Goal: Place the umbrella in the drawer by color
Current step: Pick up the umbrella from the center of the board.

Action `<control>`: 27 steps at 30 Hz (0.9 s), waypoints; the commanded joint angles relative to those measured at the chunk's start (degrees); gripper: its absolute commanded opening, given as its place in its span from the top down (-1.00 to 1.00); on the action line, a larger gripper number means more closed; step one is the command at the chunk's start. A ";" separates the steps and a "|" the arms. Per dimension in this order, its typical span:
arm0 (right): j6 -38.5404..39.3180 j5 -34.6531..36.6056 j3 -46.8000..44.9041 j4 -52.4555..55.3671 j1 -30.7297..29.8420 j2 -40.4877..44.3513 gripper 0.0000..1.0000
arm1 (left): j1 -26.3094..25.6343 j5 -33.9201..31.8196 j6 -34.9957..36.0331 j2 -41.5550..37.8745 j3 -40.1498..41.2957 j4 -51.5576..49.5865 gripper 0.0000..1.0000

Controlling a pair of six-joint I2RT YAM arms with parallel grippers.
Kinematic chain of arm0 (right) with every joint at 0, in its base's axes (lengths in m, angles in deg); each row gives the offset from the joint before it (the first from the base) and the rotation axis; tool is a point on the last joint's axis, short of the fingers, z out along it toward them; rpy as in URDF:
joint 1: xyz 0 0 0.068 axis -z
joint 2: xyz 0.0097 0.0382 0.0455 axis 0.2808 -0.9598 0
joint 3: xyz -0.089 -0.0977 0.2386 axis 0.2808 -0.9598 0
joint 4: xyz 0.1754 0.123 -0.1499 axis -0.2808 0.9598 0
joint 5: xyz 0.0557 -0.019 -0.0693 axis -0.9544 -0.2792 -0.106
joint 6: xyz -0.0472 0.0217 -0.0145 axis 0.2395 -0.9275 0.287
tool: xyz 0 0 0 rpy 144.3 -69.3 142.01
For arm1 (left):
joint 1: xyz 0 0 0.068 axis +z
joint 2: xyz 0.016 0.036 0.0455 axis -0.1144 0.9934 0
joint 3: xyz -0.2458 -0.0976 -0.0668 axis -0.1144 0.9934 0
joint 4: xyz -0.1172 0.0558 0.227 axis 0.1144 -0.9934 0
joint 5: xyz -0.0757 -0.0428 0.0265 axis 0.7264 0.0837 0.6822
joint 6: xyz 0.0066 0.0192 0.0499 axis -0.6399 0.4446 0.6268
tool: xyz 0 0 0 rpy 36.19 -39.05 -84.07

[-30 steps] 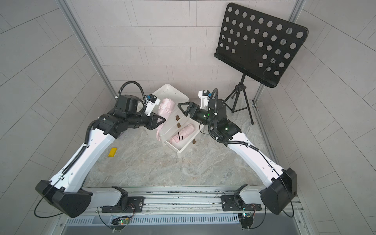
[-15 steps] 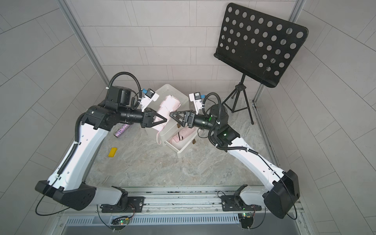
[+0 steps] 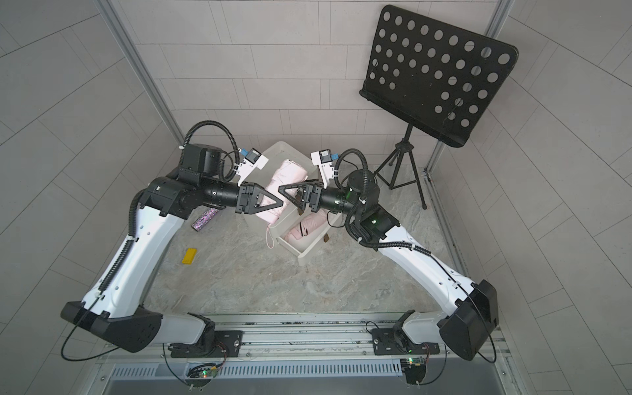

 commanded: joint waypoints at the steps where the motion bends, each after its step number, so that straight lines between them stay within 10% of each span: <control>1: -1.68 -1.05 1.88 -4.36 -0.17 -0.74 -0.49 | 0.47 3.72 -1.26 -0.58 0.41 4.02 0.55; 10: -3.70 -1.61 1.58 -7.76 -0.26 -1.23 0.24 | 0.79 4.07 -3.16 -0.78 2.75 6.61 0.44; 21: -4.32 0.47 -0.16 -8.52 -0.09 -0.40 0.41 | 0.97 0.64 -1.85 -1.76 4.11 6.46 -0.70; 27: -4.31 1.86 -1.65 -7.53 1.82 1.72 0.42 | 1.01 -2.70 1.53 -2.11 2.83 3.03 -0.86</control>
